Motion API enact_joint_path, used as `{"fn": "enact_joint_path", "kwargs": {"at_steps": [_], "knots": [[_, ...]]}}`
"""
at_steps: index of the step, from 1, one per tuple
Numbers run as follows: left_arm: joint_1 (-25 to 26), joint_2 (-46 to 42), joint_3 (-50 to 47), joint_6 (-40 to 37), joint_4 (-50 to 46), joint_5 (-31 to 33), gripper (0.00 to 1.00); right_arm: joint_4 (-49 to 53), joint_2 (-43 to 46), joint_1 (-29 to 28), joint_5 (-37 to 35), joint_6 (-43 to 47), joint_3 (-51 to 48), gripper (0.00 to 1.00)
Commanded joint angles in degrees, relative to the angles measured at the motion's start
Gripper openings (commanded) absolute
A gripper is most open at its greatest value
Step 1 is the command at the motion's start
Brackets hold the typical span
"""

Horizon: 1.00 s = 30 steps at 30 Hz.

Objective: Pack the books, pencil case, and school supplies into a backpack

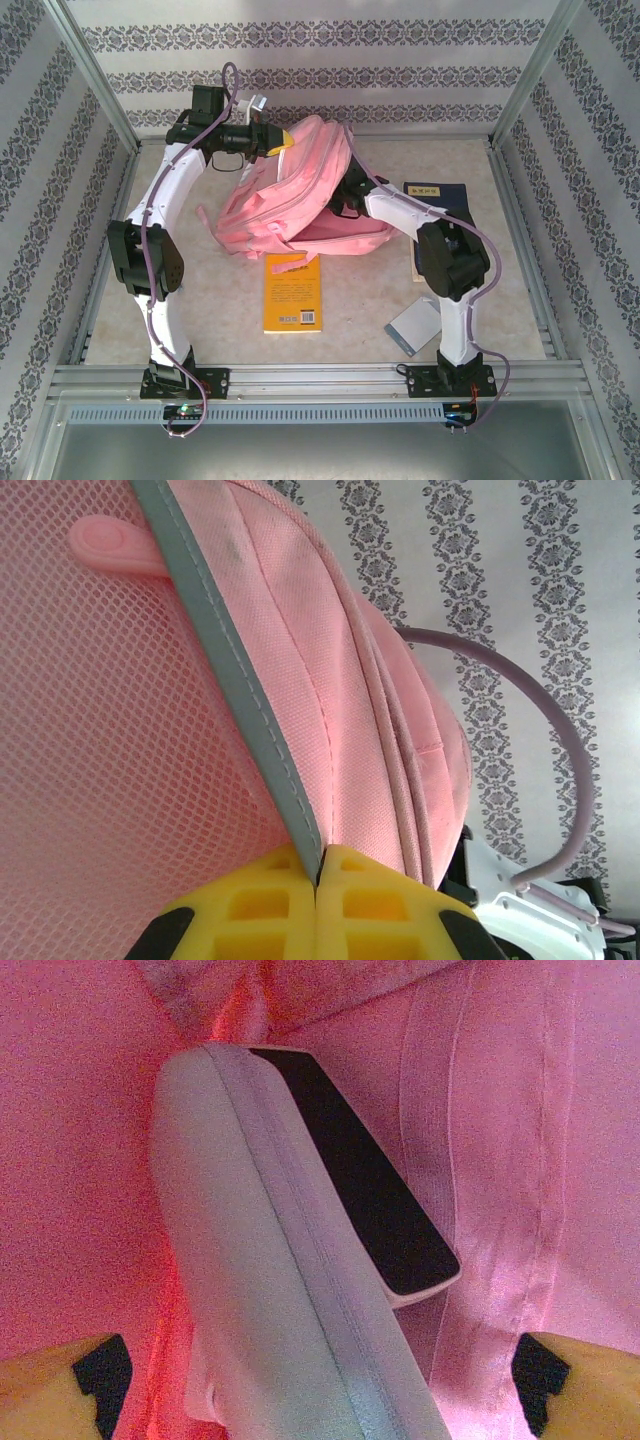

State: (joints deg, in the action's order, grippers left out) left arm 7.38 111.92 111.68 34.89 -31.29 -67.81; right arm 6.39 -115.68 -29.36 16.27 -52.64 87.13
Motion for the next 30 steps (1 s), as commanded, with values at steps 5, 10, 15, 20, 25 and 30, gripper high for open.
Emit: {"fn": "enact_joint_path", "kwargs": {"at_steps": [5, 10, 15, 20, 25, 30], "knots": [[-1.5, -2.0, 2.6, -0.9, 4.7, -3.1, 0.00, 0.2, 7.8, 0.2, -1.6, 6.1, -2.2, 0.98], [-1.9, -2.6, 2.2, -1.0, 4.3, -2.4, 0.00, 8.7, 12.3, 0.5, -8.1, 11.1, -3.5, 0.98], [-2.6, -3.7, 1.1, -0.9, 3.8, 0.1, 0.00, 19.9, 20.9, -1.6, -28.1, 20.2, -5.3, 0.98], [-2.9, -4.3, 0.6, -1.0, 3.2, 2.5, 0.00, 19.8, 33.3, -0.8, -34.2, 26.3, -12.4, 0.98], [-3.2, -4.1, 0.9, -1.2, 2.0, 4.6, 0.00, 19.8, 43.3, 4.6, -23.0, 30.7, -17.9, 0.92], [-3.3, -3.3, 1.3, 0.1, 2.3, 5.8, 0.00, 31.8, 45.8, 4.2, -25.7, 27.6, -18.3, 0.85]]}}
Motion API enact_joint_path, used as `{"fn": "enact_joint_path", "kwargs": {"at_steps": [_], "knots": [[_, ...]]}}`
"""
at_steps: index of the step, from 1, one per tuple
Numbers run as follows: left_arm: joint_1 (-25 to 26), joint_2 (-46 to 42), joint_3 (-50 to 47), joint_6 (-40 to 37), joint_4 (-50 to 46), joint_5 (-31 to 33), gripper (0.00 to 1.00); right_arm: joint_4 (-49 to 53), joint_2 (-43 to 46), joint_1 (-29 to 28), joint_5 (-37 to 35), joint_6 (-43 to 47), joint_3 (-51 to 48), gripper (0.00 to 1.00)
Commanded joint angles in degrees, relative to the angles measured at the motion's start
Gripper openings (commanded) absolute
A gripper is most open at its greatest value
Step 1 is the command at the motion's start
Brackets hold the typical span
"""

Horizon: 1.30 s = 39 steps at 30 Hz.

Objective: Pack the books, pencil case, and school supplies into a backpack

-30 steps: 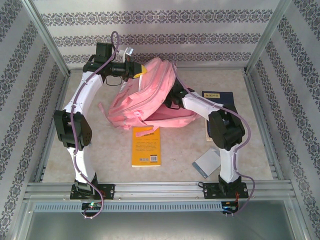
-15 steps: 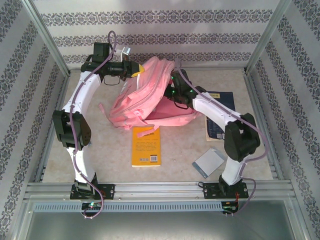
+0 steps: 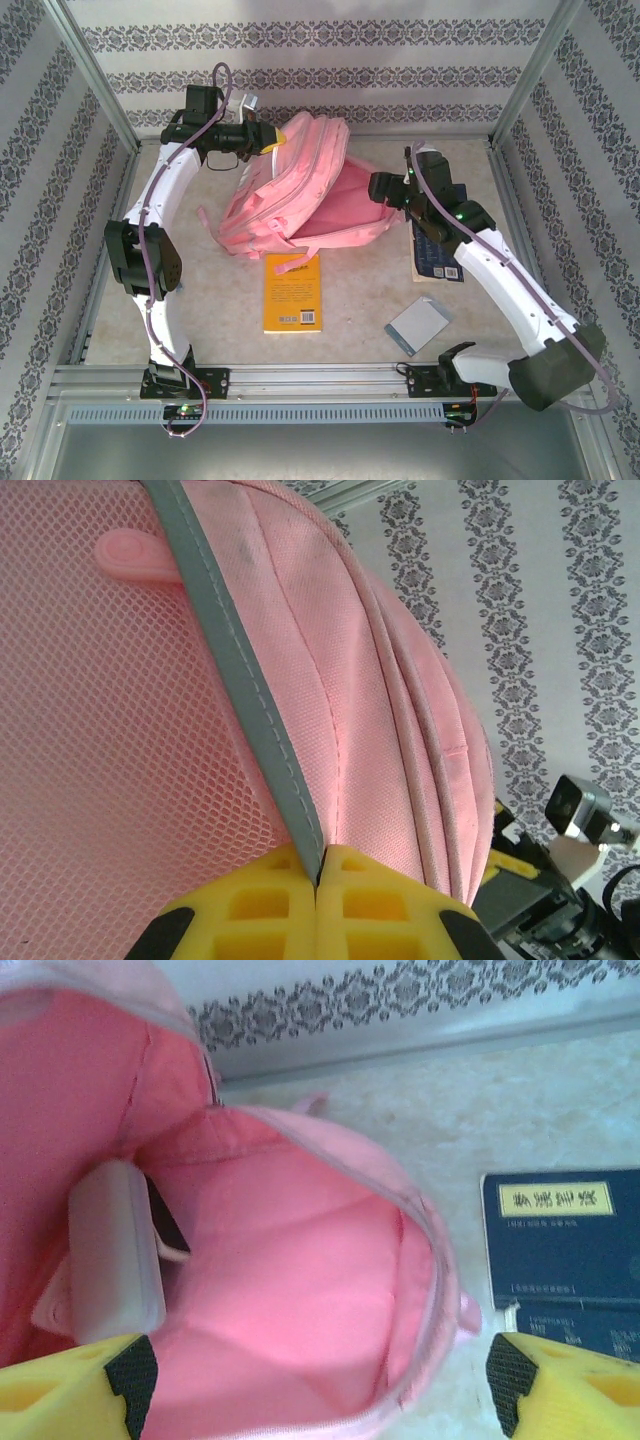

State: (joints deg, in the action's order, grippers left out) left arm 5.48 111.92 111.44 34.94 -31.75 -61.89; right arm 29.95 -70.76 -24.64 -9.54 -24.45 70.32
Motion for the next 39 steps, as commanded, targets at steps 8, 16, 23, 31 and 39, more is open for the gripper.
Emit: {"fn": "enact_joint_path", "kwargs": {"at_steps": [8, 16, 23, 31, 39], "knots": [[-1.4, -3.1, 1.5, -0.9, 1.1, 0.8, 0.00, 29.4, 9.7, 3.0, 5.1, -22.9, -13.9, 0.95], [-1.4, -3.0, 1.1, -1.7, 0.2, 1.1, 0.00, 27.7, 8.6, 4.9, 10.0, -28.4, -29.5, 0.98], [-1.4, -4.0, -0.3, -1.8, 0.3, 0.9, 0.00, 14.7, 0.5, 6.1, 18.6, -29.2, -37.1, 0.98], [-1.5, -4.2, -0.8, -1.4, 0.9, 0.6, 0.00, 1.4, -3.5, 3.0, 25.5, -33.1, -39.9, 0.98], [-1.5, -4.1, -1.6, -1.1, 1.4, 0.7, 0.00, -2.0, -4.5, -2.7, 27.1, -34.9, -32.6, 0.98]]}}
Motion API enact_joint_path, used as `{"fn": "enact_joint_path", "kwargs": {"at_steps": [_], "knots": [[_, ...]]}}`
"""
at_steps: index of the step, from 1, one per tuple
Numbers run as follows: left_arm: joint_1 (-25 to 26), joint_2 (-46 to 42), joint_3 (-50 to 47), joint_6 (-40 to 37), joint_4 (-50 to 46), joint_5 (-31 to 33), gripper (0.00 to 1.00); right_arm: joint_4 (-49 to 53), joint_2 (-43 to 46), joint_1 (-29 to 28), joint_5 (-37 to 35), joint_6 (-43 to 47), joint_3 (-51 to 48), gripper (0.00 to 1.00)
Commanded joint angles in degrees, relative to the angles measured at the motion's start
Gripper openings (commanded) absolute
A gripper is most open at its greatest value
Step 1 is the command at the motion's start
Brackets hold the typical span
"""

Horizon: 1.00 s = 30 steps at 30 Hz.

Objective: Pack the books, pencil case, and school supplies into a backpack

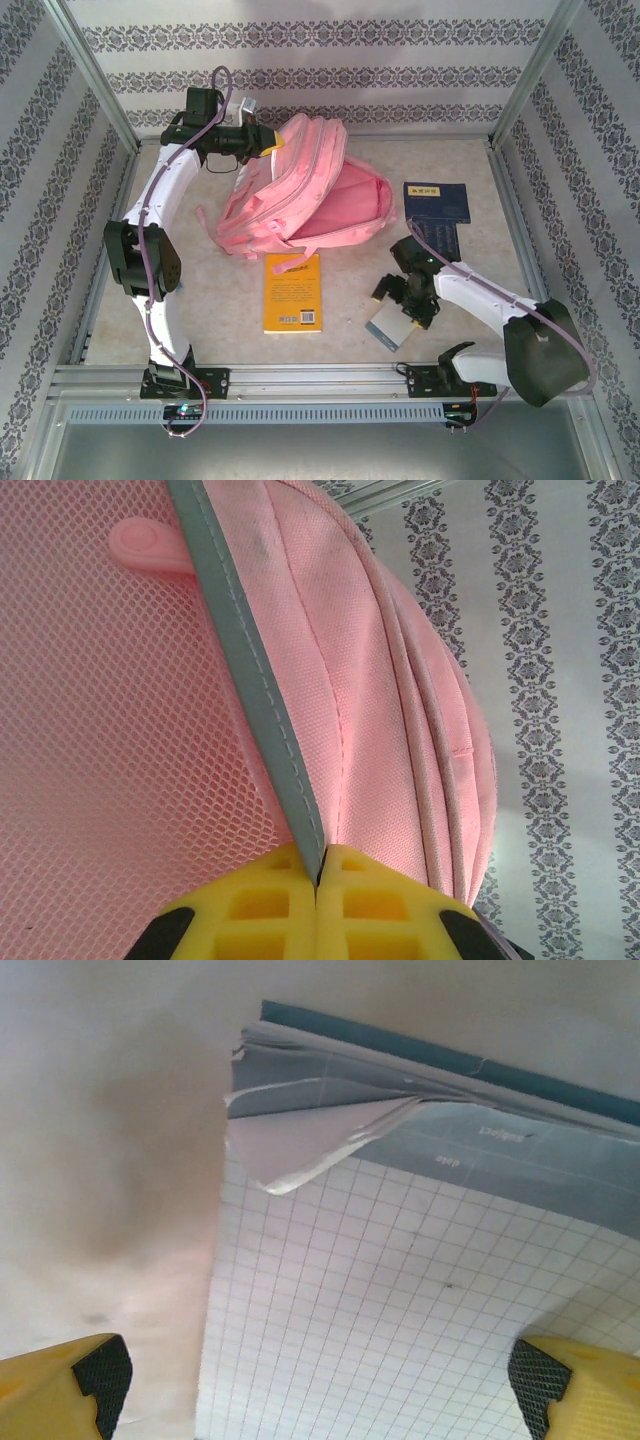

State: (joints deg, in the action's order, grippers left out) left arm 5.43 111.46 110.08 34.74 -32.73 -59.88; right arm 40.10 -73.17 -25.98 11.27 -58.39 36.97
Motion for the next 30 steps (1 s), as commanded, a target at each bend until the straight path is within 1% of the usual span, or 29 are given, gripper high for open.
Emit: {"fn": "enact_joint_path", "kwargs": {"at_steps": [1, 5, 8, 10, 12, 14, 16, 19, 21, 24, 26, 29, 30], "knots": [[-1.4, -3.8, -0.3, -1.0, 2.3, -1.3, 0.00, -11.4, -2.3, -1.7, 6.1, -0.3, 1.8, 0.98], [-1.5, -3.8, -0.9, -1.1, 2.2, -1.0, 0.00, -2.5, -0.3, -1.9, -0.2, 4.7, 5.8, 0.98], [-1.3, -3.7, -1.4, -1.0, 2.4, -0.9, 0.00, 2.9, 0.9, -1.4, -4.5, 11.9, 7.4, 0.98], [-1.2, -3.5, -1.6, -0.9, 2.6, -0.9, 0.00, 6.4, -0.3, -1.7, -8.9, 18.8, 10.2, 0.98], [-1.1, -3.2, -1.5, -0.7, 2.7, -1.1, 0.00, 9.2, -2.9, -3.0, -15.2, 25.9, 13.6, 0.98], [-1.0, -3.1, -1.1, -0.7, 2.6, -1.1, 0.00, 10.4, -6.5, -3.3, -18.6, 30.6, 16.1, 0.98], [-1.0, -3.1, -0.9, -0.7, 2.5, -1.2, 0.00, 9.5, -9.4, -3.0, -18.4, 33.7, 17.3, 0.98], [-1.0, -3.3, -1.1, -0.8, 2.4, -1.3, 0.00, 7.0, -12.4, -1.2, -13.6, 36.7, 17.6, 0.98], [-0.9, -3.3, -1.4, -0.9, 2.5, -1.3, 0.00, 5.3, -14.2, 0.3, -10.8, 36.8, 17.1, 0.98], [-1.0, -3.2, -1.8, -1.0, 2.5, -1.2, 0.00, 3.7, -16.8, 1.7, -9.2, 36.7, 16.3, 0.98], [-1.0, -3.1, -1.8, -0.9, 2.5, -1.3, 0.00, 2.7, -18.2, 1.9, -9.4, 36.3, 15.7, 0.98], [-0.9, -2.8, -1.5, -0.7, 2.6, -1.3, 0.00, 1.0, -20.1, 1.8, -6.4, 35.1, 14.4, 0.97], [-1.0, -2.8, -1.2, -0.6, 2.6, -1.4, 0.00, 0.9, -20.5, 1.5, -6.7, 34.2, 14.3, 0.97]]}}
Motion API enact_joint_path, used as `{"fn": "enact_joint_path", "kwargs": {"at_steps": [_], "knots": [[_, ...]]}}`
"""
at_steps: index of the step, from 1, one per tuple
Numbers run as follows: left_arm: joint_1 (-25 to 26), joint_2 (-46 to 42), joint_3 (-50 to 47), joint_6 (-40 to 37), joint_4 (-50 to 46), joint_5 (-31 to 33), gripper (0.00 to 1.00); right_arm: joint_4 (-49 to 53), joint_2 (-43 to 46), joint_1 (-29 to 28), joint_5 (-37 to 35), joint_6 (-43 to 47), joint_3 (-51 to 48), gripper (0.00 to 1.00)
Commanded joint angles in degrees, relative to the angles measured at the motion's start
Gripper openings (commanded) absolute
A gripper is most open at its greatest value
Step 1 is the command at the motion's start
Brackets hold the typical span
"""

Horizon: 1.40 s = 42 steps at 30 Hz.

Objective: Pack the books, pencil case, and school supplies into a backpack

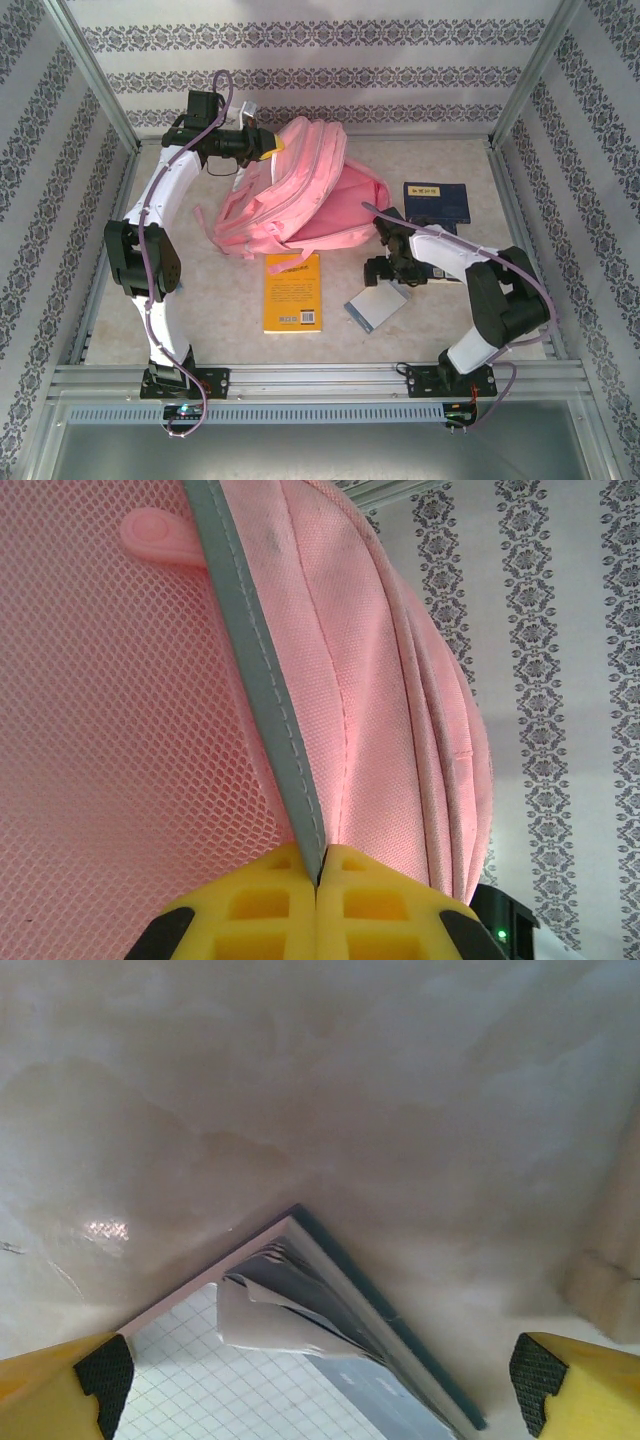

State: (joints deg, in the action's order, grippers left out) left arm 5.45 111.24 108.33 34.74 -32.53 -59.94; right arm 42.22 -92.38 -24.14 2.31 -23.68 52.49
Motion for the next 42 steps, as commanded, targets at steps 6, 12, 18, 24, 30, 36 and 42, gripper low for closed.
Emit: {"fn": "enact_joint_path", "kwargs": {"at_steps": [6, 12, 18, 24, 30, 36, 42], "knots": [[-1.0, -2.3, 0.6, -0.4, 2.4, -1.3, 0.00, -2.7, -0.2, -1.0, 4.7, -6.1, -2.7, 0.85], [-0.9, -2.5, -0.2, -0.4, 2.4, -0.7, 0.00, -6.5, 2.7, -1.0, 7.7, -13.7, -8.0, 0.68], [0.2, -1.3, 0.2, -5.1, -3.2, 3.0, 0.00, -9.9, 6.8, -1.0, 7.4, -19.9, -13.4, 0.54], [1.0, -1.2, 0.8, -5.1, -3.3, 2.7, 0.00, -9.8, 9.7, -1.6, 6.1, -20.5, -14.4, 0.36], [1.5, -1.6, -1.1, -5.1, -3.1, 3.1, 0.00, -6.3, 10.0, -5.0, 2.5, -18.2, -11.9, 0.24], [3.7, -4.0, -2.7, -4.7, -5.9, 9.2, 0.40, -6.3, 11.7, -5.1, 2.4, -18.2, -12.8, 0.32], [6.8, -16.8, -15.8, -2.7, -2.2, 15.5, 0.52, -7.4, 14.6, -4.7, 3.9, -18.2, -14.8, 0.42]]}}
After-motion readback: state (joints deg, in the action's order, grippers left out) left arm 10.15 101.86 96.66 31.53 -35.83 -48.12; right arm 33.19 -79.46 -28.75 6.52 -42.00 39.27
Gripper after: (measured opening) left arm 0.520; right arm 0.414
